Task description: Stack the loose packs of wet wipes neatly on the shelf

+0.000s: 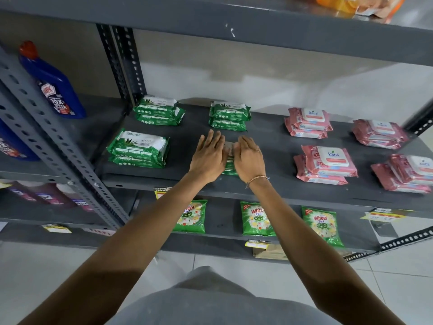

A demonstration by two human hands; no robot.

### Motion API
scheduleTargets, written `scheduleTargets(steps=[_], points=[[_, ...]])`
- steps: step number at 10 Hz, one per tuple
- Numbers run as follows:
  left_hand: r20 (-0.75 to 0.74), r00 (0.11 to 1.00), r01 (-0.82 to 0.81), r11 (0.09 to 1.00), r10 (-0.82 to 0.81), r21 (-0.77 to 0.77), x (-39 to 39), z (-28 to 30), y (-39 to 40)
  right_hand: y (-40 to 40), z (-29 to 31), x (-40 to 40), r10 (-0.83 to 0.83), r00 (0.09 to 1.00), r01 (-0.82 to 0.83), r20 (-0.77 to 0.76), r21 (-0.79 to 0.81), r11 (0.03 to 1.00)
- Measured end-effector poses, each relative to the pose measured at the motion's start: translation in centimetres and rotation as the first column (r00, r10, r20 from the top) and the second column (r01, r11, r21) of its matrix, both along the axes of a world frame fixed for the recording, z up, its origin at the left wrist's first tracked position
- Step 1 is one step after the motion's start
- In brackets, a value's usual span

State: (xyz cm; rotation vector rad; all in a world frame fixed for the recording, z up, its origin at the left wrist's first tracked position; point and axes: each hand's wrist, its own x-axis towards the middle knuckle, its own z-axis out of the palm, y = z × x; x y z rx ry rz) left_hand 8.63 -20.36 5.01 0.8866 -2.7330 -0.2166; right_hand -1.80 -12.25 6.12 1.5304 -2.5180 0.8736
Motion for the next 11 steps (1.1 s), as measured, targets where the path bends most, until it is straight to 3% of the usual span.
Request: scheduleTargets(steps=[1, 2, 3, 4, 5, 8, 10, 11], points=[[0.004, 0.999, 0.045, 0.995, -0.045, -0.086, -0.1, -0.2, 1.0, 2.2, 1.2, -2.0, -0.079, 0.994, 0.063, -0.074, -0.196, 0.979], [0.051, 0.998, 0.030, 0.996, -0.026, -0.083, -0.9, -0.2, 2.2, 6.1, 2.8, -7.1, -0.260, 0.949, 0.212, -0.178, -0.252, 0.944], [0.066, 0.997, -0.036, 0.997, 0.041, -0.068, -2.0, -0.1, 3.0, 10.1, 3.4, -13.1, -0.350, 0.923, 0.337, -0.161, -0.104, 0.936], [0.040, 0.996, -0.076, 0.994, 0.079, -0.082, -2.4, -0.4, 3.8, 12.2, 2.2, -16.2, -0.305, 0.946, 0.317, -0.106, 0.124, 0.940], [0.031, 0.996, -0.085, 0.990, 0.089, -0.109, -2.3, -0.7, 4.1, 12.5, 0.7, -17.0, -0.300, 0.948, 0.318, -0.108, 0.228, 0.920], [0.045, 0.992, -0.109, 0.985, 0.116, -0.133, -2.2, -1.3, 4.2, 12.2, -0.6, -16.8, -0.323, 0.936, 0.346, -0.142, 0.195, 0.918], [0.058, 0.995, -0.073, 0.995, 0.077, -0.073, -1.7, -0.9, 4.1, 12.3, 0.7, -16.3, -0.341, 0.936, 0.352, -0.091, 0.286, 0.891], [-0.004, 0.999, -0.043, 0.999, 0.043, 0.014, -1.9, 0.2, 3.7, 13.0, 1.1, -14.8, -0.375, 0.920, 0.387, -0.116, 0.107, 0.916]])
